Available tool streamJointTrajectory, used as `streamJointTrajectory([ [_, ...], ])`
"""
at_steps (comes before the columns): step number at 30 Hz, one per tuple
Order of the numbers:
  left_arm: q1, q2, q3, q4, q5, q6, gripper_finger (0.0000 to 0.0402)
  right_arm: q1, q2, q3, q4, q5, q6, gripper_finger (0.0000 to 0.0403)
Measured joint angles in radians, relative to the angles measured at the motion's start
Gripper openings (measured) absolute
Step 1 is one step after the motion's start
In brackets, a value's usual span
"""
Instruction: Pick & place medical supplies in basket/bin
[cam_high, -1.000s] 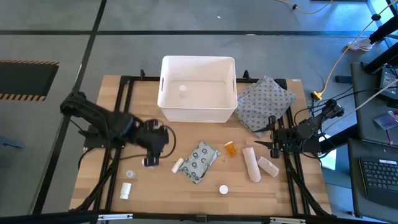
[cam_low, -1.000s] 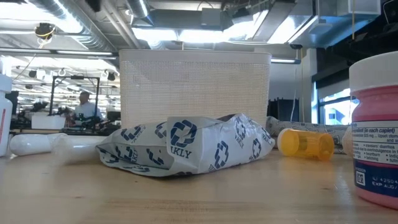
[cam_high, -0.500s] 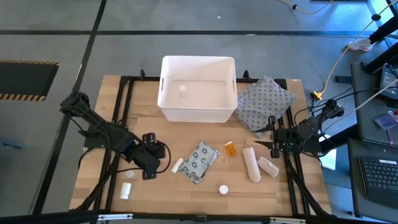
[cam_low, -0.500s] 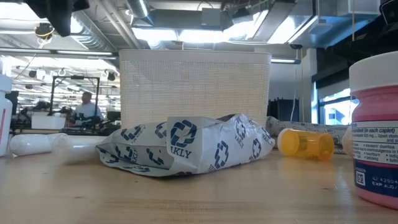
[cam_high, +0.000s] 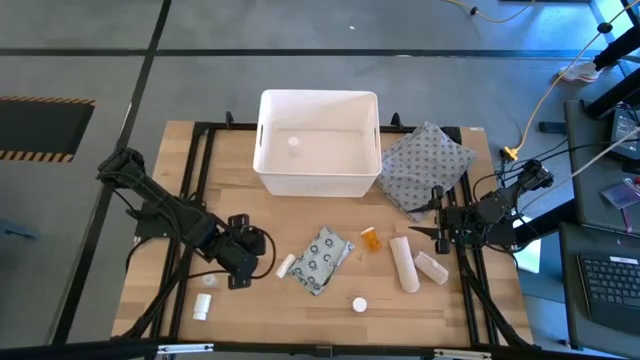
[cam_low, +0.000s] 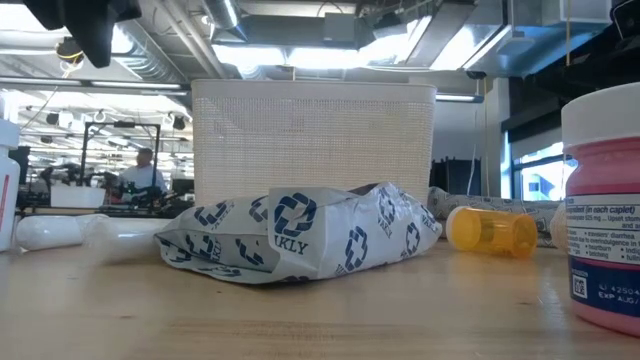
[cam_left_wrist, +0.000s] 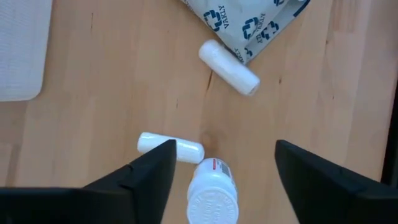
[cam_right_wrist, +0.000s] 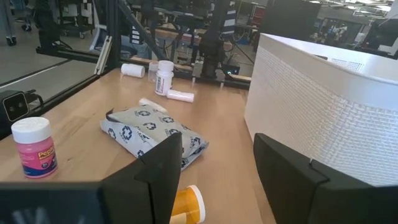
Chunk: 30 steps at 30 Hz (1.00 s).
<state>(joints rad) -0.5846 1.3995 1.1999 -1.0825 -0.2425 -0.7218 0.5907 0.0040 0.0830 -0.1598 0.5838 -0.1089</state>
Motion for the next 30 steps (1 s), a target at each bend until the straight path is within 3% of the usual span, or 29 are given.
streamJointTrajectory([
  [7, -0.003, 0.004, 0.0, 0.01, 0.043, 0.001, 0.032, 0.0, 0.0, 0.0, 0.0, 0.0, 0.0, 0.0201],
  [10, -0.003, 0.004, 0.0, 0.01, 0.059, 0.001, 0.0322, 0.0, 0.0, 0.0, 0.0, 0.0, 0.0, 0.0201],
  [20, -0.002, 0.006, 0.0, 0.044, -0.042, -0.076, 0.0322, 0.0, 0.0, 0.0, 0.0, 0.0, -0.026, 0.0201],
  [26, -0.002, 0.006, 0.0, 0.034, 0.03, -0.141, 0.0322, 0.0, 0.0, 0.0, 0.015, 0.0, -0.053, 0.0201],
  [30, -0.024, 0.006, 0.0, 0.018, 0.014, -0.186, 0.0322, 0.0, 0.0, 0.0, 0.015, 0.0, -0.053, 0.0201],
])
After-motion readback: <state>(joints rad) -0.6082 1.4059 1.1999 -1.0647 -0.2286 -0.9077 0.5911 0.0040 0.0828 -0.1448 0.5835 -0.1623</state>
